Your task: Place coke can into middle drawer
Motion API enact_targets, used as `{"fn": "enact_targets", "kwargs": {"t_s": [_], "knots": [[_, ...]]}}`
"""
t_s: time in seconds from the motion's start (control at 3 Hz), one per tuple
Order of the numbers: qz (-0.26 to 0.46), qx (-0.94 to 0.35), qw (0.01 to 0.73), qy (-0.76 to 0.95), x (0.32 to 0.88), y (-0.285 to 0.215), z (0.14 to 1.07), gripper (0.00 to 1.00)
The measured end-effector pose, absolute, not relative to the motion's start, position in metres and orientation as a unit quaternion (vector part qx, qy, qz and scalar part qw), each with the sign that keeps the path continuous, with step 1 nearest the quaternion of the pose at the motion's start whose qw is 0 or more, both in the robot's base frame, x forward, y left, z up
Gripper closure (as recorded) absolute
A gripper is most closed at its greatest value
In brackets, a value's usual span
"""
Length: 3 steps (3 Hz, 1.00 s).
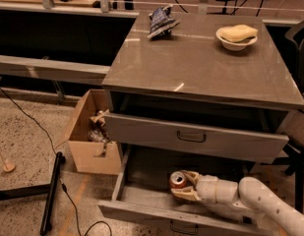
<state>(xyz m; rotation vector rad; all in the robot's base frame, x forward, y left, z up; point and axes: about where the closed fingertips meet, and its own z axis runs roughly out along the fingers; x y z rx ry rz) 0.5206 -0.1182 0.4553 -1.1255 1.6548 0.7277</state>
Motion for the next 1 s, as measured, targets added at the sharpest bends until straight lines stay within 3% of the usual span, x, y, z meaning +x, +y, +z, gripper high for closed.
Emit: {"fn": "enact_targets", "kwargs": {"t_s": [0.33,0.67,1.0], "knots": [[0.264,-0.407,0.504,0.714,0.524,-0.133,0.460,0.06],[0.235,-0.364,0.512,0.741,0.525,-0.153,0.465,0.00],[0.205,-0.320,0.519,0.765,0.520,-0.180,0.480,0.16]]}}
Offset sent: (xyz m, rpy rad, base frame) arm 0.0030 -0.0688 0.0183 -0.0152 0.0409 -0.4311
